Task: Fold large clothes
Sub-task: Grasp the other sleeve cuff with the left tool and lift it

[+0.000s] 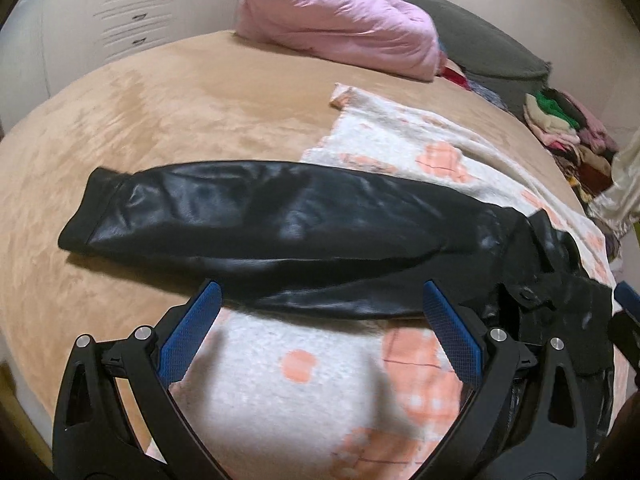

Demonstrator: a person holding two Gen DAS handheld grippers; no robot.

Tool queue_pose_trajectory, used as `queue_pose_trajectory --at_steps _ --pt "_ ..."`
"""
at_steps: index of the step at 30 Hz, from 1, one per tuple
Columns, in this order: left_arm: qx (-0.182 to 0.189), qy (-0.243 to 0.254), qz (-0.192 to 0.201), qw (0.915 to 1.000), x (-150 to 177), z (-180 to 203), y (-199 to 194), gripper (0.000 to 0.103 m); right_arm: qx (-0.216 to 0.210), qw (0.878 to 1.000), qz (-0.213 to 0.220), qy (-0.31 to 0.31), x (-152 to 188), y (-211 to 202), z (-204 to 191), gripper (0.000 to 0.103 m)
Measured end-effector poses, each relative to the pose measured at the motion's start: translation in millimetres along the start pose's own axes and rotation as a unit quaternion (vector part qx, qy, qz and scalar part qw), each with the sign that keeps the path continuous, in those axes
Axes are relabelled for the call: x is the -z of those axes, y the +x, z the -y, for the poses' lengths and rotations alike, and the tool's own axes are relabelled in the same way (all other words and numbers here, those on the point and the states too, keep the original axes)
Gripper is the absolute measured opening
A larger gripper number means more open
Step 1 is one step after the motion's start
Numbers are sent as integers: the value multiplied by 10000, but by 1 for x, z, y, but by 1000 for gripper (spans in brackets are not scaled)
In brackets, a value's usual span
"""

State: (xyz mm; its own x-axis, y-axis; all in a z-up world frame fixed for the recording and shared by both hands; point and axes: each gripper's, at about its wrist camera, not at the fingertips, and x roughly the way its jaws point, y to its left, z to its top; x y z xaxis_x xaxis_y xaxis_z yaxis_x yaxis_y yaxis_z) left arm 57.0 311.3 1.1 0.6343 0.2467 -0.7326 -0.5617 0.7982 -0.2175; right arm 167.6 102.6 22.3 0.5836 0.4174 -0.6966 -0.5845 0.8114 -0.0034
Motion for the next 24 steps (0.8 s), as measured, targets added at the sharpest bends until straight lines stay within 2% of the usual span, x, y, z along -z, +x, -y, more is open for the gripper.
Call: queue_pose_trajectory --at_steps 10,24 --pt "-409 -883 -159 9951 -3 -59 13 94 -122 9998 -158 -72 7 16 -13 97" --pt "-829 -1449 -187 9858 -13 -96 33 94 -119 9994 -318 11 14 31 -7 97"
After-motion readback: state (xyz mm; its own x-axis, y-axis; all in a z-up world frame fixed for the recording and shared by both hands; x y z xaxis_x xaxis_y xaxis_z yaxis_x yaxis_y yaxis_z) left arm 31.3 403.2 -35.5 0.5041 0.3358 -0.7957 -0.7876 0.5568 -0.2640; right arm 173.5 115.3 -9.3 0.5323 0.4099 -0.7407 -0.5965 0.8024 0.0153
